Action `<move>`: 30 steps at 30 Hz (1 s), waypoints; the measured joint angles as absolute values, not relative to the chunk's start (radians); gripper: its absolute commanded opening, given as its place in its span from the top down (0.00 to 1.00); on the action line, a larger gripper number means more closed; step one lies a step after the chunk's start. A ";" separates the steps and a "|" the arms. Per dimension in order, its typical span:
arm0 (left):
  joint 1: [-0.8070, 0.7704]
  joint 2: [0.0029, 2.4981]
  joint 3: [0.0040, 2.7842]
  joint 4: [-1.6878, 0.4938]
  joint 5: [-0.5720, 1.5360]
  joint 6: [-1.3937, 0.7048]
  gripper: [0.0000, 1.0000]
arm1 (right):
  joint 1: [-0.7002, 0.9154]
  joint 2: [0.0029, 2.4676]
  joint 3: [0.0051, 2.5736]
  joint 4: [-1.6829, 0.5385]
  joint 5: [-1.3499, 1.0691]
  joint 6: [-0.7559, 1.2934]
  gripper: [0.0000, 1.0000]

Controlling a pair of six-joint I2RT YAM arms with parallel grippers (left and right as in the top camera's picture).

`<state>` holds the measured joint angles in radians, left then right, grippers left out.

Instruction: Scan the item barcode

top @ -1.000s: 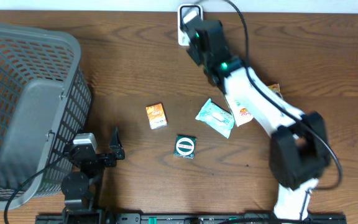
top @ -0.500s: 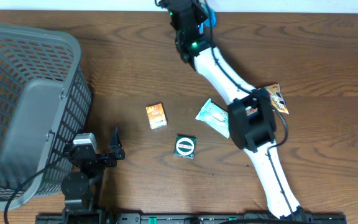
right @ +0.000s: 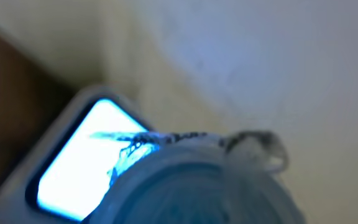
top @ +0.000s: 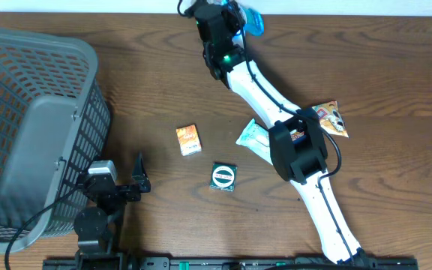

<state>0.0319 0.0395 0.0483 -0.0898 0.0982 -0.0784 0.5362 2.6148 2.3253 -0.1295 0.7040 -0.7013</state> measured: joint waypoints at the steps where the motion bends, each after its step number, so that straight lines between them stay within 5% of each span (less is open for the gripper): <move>1: 0.032 0.039 0.048 -0.090 0.098 -0.078 0.02 | 0.534 2.613 2.325 -0.168 0.709 -0.699 0.80; 9: 0.032 0.039 0.048 -0.090 0.098 -0.078 0.02 | 0.428 2.526 2.325 -0.562 0.738 -0.612 0.86; 17: 0.032 0.039 0.048 -0.090 0.098 -0.078 0.02 | 0.096 2.394 2.335 -0.805 0.755 -0.440 0.85; 30: 0.032 0.039 0.048 -0.090 0.098 -0.078 0.02 | -0.397 2.391 2.094 -0.774 0.683 -0.336 0.85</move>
